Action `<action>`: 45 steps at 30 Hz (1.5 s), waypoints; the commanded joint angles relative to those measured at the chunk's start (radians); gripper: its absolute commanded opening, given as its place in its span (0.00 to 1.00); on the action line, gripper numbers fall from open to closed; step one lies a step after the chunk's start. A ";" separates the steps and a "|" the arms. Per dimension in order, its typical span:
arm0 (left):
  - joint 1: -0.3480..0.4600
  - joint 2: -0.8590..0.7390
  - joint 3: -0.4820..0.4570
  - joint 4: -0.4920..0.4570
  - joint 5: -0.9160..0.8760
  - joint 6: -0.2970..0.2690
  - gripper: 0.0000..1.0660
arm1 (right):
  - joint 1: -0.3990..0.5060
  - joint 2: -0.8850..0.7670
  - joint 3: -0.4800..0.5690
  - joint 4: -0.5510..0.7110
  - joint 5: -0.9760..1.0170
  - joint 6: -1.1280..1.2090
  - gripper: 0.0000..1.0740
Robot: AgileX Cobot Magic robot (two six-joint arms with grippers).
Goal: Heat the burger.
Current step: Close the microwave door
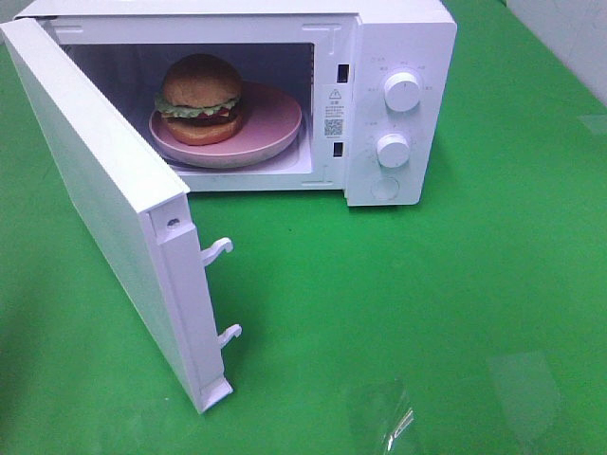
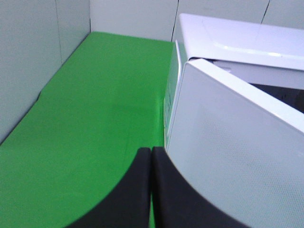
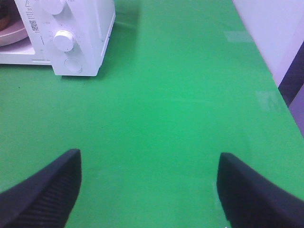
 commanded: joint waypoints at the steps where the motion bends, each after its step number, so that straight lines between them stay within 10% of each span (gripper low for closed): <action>1: 0.003 0.026 0.051 0.007 -0.178 0.003 0.00 | -0.005 -0.027 0.002 0.003 -0.007 0.005 0.71; 10: 0.003 0.263 0.145 0.066 -0.523 -0.022 0.00 | -0.005 -0.027 0.002 0.003 -0.007 0.005 0.71; 24: -0.003 0.653 0.105 0.485 -0.893 -0.258 0.00 | -0.005 -0.027 0.002 0.003 -0.007 0.005 0.71; 45: -0.168 0.920 -0.085 0.486 -0.913 -0.254 0.00 | -0.005 -0.027 0.002 0.003 -0.007 0.005 0.71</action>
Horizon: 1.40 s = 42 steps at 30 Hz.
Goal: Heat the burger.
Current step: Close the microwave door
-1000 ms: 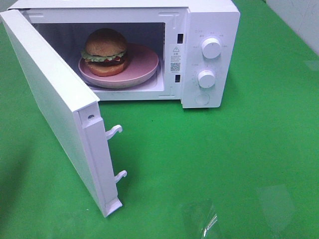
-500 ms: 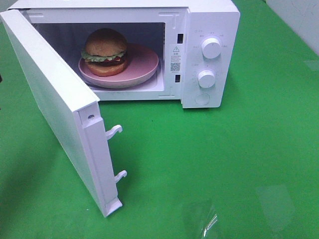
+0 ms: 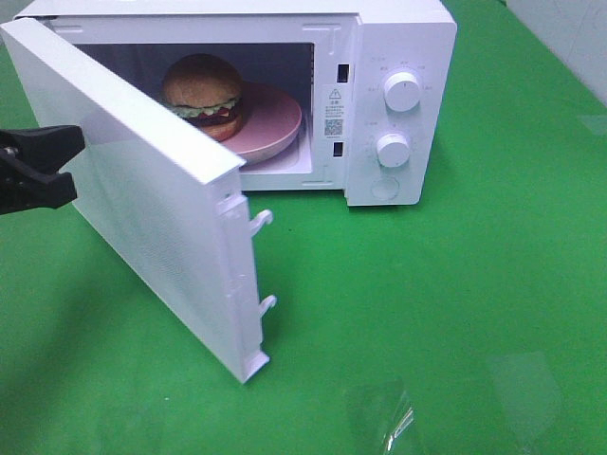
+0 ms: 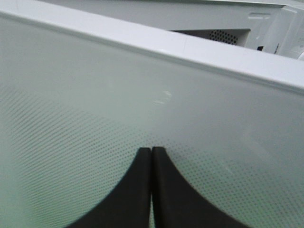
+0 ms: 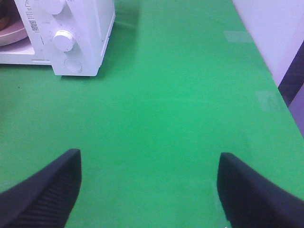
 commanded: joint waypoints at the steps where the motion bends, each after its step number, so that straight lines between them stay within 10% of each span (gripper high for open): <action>1: -0.013 0.031 -0.034 -0.007 -0.012 0.001 0.00 | -0.005 -0.027 0.002 0.003 -0.007 0.005 0.71; 15: -0.092 0.132 -0.131 -0.022 -0.003 -0.017 0.00 | -0.005 -0.027 0.002 0.004 -0.008 0.005 0.71; 42: -0.351 0.306 -0.379 -0.273 0.106 0.115 0.00 | -0.005 -0.027 0.002 0.004 -0.008 0.005 0.71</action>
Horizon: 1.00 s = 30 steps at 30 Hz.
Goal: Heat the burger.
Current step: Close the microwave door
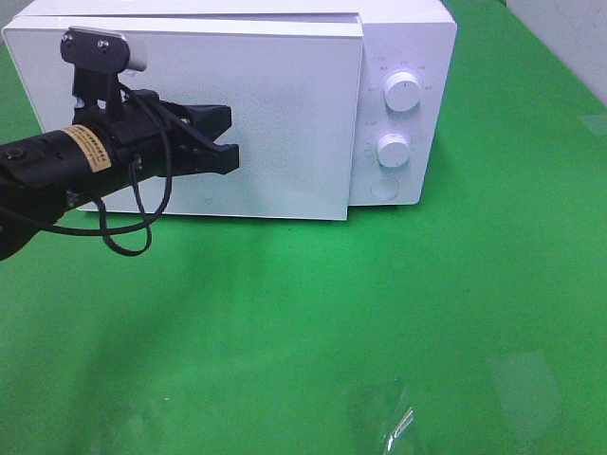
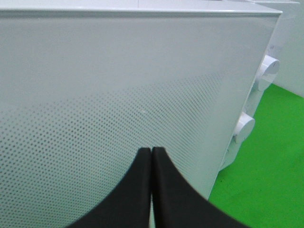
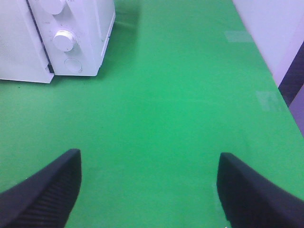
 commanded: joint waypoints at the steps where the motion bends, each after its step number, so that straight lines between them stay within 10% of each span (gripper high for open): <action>1: -0.019 0.009 -0.030 -0.047 0.012 0.016 0.00 | -0.005 -0.027 0.002 0.004 -0.008 0.005 0.71; 30: -0.081 0.063 -0.176 -0.098 0.130 0.020 0.00 | -0.005 -0.027 0.002 0.004 -0.008 0.005 0.71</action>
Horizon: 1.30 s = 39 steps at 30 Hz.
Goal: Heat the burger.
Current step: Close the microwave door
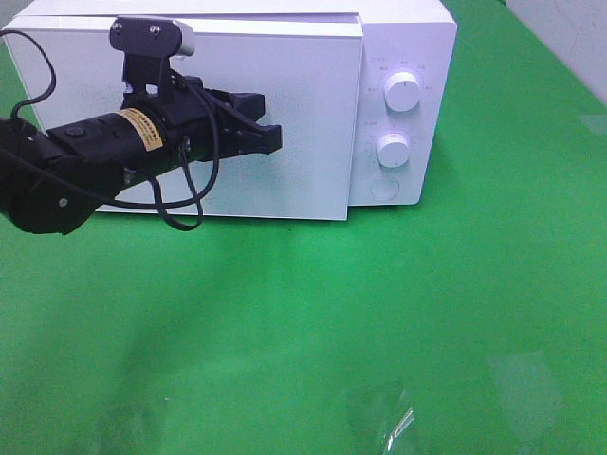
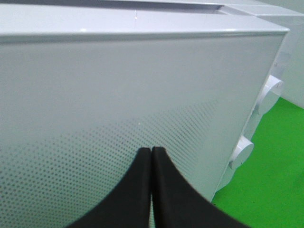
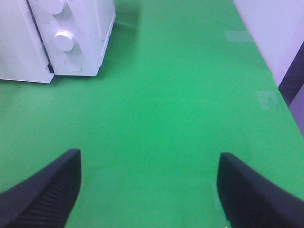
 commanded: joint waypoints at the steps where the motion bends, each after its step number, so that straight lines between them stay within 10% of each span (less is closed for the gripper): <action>1: -0.011 -0.005 -0.033 -0.005 0.035 0.003 0.00 | -0.005 -0.027 0.002 0.004 -0.008 0.005 0.71; 39: -0.032 0.160 -0.303 -0.035 0.149 0.003 0.00 | -0.005 -0.027 0.002 0.004 -0.008 0.005 0.71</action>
